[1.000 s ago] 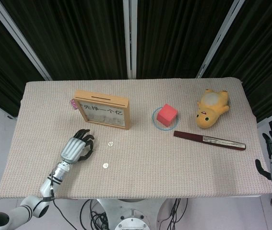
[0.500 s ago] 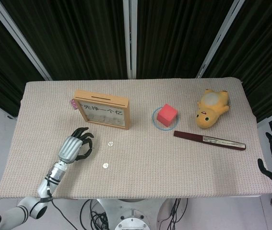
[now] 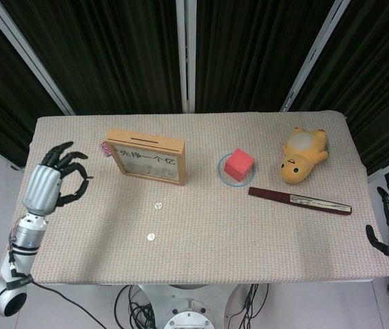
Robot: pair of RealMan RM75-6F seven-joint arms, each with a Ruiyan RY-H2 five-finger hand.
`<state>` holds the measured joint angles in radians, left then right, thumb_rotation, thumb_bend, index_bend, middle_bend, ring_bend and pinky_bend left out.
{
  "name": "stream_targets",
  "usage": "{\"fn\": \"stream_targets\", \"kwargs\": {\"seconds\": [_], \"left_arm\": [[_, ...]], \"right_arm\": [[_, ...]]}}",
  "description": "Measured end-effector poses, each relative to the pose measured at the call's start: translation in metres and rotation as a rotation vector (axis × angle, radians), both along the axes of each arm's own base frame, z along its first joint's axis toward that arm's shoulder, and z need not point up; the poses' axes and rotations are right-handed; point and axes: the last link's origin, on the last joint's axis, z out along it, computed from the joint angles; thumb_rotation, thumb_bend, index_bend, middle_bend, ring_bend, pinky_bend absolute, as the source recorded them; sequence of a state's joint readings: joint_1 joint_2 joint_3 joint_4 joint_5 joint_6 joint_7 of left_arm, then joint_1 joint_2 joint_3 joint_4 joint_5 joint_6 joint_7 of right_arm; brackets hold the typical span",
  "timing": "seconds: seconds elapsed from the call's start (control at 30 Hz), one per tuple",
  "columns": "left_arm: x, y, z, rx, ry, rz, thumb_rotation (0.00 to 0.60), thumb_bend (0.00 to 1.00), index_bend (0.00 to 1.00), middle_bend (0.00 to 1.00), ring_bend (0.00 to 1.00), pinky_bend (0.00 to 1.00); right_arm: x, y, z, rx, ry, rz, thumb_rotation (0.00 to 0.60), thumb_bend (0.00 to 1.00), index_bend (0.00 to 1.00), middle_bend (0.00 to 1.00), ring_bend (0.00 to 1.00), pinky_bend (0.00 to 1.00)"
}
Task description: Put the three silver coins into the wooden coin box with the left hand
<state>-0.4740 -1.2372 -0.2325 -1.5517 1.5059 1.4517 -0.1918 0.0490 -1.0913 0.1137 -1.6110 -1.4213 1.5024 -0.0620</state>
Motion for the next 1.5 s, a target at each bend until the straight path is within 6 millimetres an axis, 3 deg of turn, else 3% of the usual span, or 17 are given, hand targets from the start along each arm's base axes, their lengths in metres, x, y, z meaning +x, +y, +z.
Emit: {"fn": "stream_targets", "kwargs": {"seconds": [0.1, 0.23, 0.43, 0.63, 0.87, 1.5], "left_arm": [[0.021, 0.019, 0.023, 0.044, -0.038, -0.035, 0.6, 0.48, 0.66, 0.3, 0.11, 0.18], [0.041, 0.044, 0.028, 0.005, -0.065, -0.045, 0.6, 0.48, 0.66, 0.31, 0.11, 0.18], [0.072, 0.093, 0.02, -0.095, -0.046, -0.026, 0.6, 0.48, 0.67, 0.33, 0.11, 0.17], [0.096, 0.131, -0.005, -0.19, 0.021, 0.006, 0.6, 0.48, 0.66, 0.33, 0.11, 0.17], [0.094, 0.131, -0.032, -0.274, 0.054, 0.035, 0.6, 0.48, 0.66, 0.33, 0.11, 0.17], [0.093, 0.131, -0.051, -0.327, 0.065, 0.037, 0.6, 0.48, 0.66, 0.33, 0.11, 0.16]], "right_arm": [[0.001, 0.001, 0.001, -0.003, 0.001, 0.007, 0.6, 0.32, 0.0, 0.0, 0.0, 0.0], [0.003, 0.001, 0.004, -0.011, 0.001, 0.014, 0.6, 0.32, 0.0, 0.0, 0.0, 0.0], [0.002, 0.003, 0.004, -0.015, -0.002, 0.005, 0.6, 0.32, 0.0, 0.0, 0.0, 0.0], [0.001, 0.002, 0.005, -0.024, -0.007, -0.002, 0.6, 0.32, 0.0, 0.0, 0.0, 0.0], [-0.001, 0.001, 0.005, -0.023, -0.012, -0.004, 0.6, 0.32, 0.0, 0.0, 0.0, 0.0], [-0.005, -0.001, 0.003, -0.02, -0.02, -0.016, 0.6, 0.32, 0.0, 0.0, 0.0, 0.0]]}}
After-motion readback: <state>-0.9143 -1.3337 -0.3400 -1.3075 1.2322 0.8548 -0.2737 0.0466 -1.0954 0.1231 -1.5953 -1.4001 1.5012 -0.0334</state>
